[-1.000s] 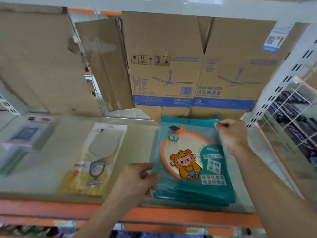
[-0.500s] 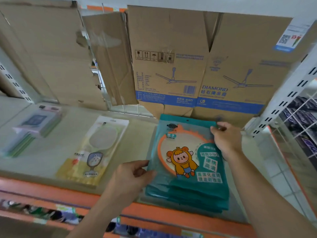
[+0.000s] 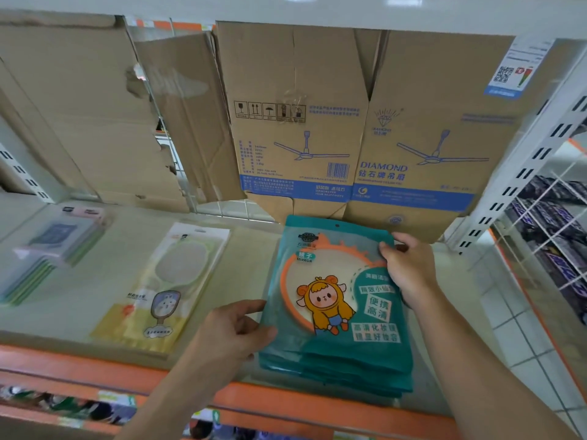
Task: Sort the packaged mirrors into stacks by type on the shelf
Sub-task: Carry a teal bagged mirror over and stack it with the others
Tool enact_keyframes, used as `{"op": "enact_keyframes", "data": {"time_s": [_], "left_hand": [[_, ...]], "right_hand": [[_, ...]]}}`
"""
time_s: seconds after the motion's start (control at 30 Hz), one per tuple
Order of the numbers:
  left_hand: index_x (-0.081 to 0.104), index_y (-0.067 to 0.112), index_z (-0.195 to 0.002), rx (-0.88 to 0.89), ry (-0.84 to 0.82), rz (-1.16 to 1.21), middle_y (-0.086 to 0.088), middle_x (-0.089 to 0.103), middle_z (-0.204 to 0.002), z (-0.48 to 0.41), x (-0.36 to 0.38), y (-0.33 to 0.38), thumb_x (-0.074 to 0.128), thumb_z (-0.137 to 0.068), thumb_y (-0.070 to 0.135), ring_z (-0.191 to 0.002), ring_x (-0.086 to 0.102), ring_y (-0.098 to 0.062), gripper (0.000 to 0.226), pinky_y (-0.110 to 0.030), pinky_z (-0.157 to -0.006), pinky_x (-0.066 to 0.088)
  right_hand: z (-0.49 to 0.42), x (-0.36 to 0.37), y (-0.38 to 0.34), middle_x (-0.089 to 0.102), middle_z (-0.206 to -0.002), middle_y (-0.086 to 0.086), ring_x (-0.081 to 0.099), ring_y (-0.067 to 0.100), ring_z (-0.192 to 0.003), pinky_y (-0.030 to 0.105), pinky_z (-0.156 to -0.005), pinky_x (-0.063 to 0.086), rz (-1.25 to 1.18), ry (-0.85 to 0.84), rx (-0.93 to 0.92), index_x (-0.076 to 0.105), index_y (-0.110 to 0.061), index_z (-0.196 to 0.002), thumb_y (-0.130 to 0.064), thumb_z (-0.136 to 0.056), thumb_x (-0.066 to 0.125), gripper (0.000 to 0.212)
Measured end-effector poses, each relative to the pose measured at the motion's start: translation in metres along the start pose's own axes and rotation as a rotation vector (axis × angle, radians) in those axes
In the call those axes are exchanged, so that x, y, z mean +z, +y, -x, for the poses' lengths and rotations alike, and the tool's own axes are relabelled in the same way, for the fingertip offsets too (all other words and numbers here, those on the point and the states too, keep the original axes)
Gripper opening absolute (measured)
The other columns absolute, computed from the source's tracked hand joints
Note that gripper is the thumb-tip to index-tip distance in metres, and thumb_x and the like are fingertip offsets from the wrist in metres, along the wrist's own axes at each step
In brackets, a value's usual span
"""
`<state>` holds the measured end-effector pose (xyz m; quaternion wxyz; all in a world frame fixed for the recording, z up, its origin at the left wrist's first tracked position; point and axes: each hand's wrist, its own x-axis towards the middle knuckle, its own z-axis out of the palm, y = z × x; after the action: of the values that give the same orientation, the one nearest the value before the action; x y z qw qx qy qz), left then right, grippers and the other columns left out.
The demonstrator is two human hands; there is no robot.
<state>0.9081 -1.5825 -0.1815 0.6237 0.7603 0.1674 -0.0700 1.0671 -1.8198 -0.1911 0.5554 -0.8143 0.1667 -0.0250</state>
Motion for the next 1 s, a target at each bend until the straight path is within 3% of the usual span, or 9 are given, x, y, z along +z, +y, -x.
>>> {"op": "enact_keyframes", "data": {"time_s": [0.13, 0.27, 0.4, 0.47, 0.6, 0.67, 0.73, 0.8, 1.0], "left_hand": [[0.064, 0.019, -0.107, 0.016, -0.023, 0.043, -0.003, 0.06, -0.054, 0.001, 0.001, 0.0, 0.078, -0.068, 0.013, -0.053, 0.056, -0.01, 0.042, -0.019, -0.052, 0.047], [0.065, 0.03, -0.098, 0.056, -0.052, 0.04, -0.002, 0.061, -0.055, 0.003, 0.0, -0.001, 0.076, -0.069, 0.008, -0.054, 0.056, -0.009, 0.037, -0.02, -0.053, 0.047], [0.074, 0.037, -0.091, 0.117, -0.132, -0.046, -0.015, 0.062, -0.068, 0.005, -0.003, -0.003, 0.07, -0.061, 0.033, -0.06, 0.053, -0.013, 0.03, -0.026, -0.062, 0.043], [0.071, 0.038, -0.092, 0.141, -0.161, -0.113, -0.017, 0.063, -0.073, 0.004, -0.003, -0.007, 0.065, -0.06, 0.045, -0.063, 0.052, -0.013, 0.034, -0.028, -0.064, 0.04], [0.071, 0.039, -0.087, 0.158, -0.129, -0.122, 0.002, 0.051, -0.061, 0.002, -0.002, -0.01, 0.063, -0.057, 0.049, -0.059, 0.043, -0.012, 0.033, -0.029, -0.061, 0.035], [0.072, 0.035, -0.092, 0.161, -0.124, -0.148, 0.005, 0.046, -0.06, 0.003, -0.002, -0.009, 0.065, -0.061, 0.045, -0.059, 0.041, -0.011, 0.034, -0.029, -0.061, 0.034], [0.064, 0.036, -0.112, 0.149, -0.06, -0.151, 0.005, 0.045, -0.063, 0.003, -0.003, -0.009, 0.067, -0.068, 0.039, -0.061, 0.043, -0.008, 0.044, -0.027, -0.061, 0.037], [0.055, 0.023, -0.128, 0.146, -0.004, -0.134, 0.003, 0.047, -0.067, 0.004, -0.004, -0.011, 0.07, -0.073, 0.035, -0.063, 0.045, -0.008, 0.058, -0.026, -0.063, 0.039], [0.053, 0.021, -0.133, 0.225, 0.072, -0.376, 0.005, 0.056, -0.069, 0.009, -0.01, -0.011, 0.062, -0.089, 0.031, -0.059, 0.05, -0.001, 0.047, -0.014, -0.061, 0.04]], "right_hand": [[0.004, -0.001, 0.003, 0.058, -0.126, 0.007, 0.061, 0.025, -0.106, 0.046, -0.092, 0.051, -0.007, -0.025, -0.026, 0.05, -0.018, -0.134, -0.018, -0.086, 0.064, 0.05], [0.008, -0.003, 0.005, 0.06, -0.125, 0.006, 0.063, 0.022, -0.101, 0.042, -0.085, 0.055, -0.045, -0.04, -0.027, 0.045, -0.017, -0.137, -0.013, -0.088, 0.062, 0.052], [0.012, -0.006, 0.008, 0.056, -0.128, 0.003, 0.061, 0.016, -0.097, 0.025, -0.065, 0.051, -0.028, -0.052, -0.062, 0.041, -0.016, -0.142, -0.01, -0.093, 0.055, 0.051], [0.014, -0.007, 0.008, 0.055, -0.126, -0.002, 0.06, 0.015, -0.099, 0.027, -0.07, 0.052, -0.002, -0.051, -0.077, 0.04, -0.017, -0.142, -0.013, -0.094, 0.053, 0.05], [0.016, -0.007, 0.003, 0.051, -0.136, -0.003, 0.055, 0.018, -0.116, 0.035, -0.095, 0.048, 0.081, -0.043, -0.116, 0.042, -0.017, -0.141, -0.021, -0.094, 0.054, 0.049], [0.018, -0.008, 0.0, 0.05, -0.138, -0.001, 0.052, 0.019, -0.12, 0.032, -0.097, 0.045, 0.119, -0.037, -0.129, 0.043, -0.016, -0.141, -0.024, -0.094, 0.055, 0.049], [0.022, -0.01, -0.003, 0.049, -0.141, 0.002, 0.05, 0.02, -0.125, 0.035, -0.102, 0.043, 0.206, -0.026, -0.159, 0.042, -0.015, -0.141, -0.026, -0.094, 0.054, 0.05], [0.027, -0.012, -0.009, 0.048, -0.142, 0.006, 0.048, 0.023, -0.126, 0.039, -0.105, 0.041, 0.331, -0.013, -0.205, 0.041, -0.014, -0.141, -0.029, -0.095, 0.051, 0.05], [0.047, -0.008, -0.039, 0.05, -0.139, 0.007, 0.049, 0.026, -0.123, 0.043, -0.101, 0.043, 0.634, -0.05, -0.367, 0.042, -0.017, -0.14, -0.03, -0.095, 0.05, 0.048]]}}
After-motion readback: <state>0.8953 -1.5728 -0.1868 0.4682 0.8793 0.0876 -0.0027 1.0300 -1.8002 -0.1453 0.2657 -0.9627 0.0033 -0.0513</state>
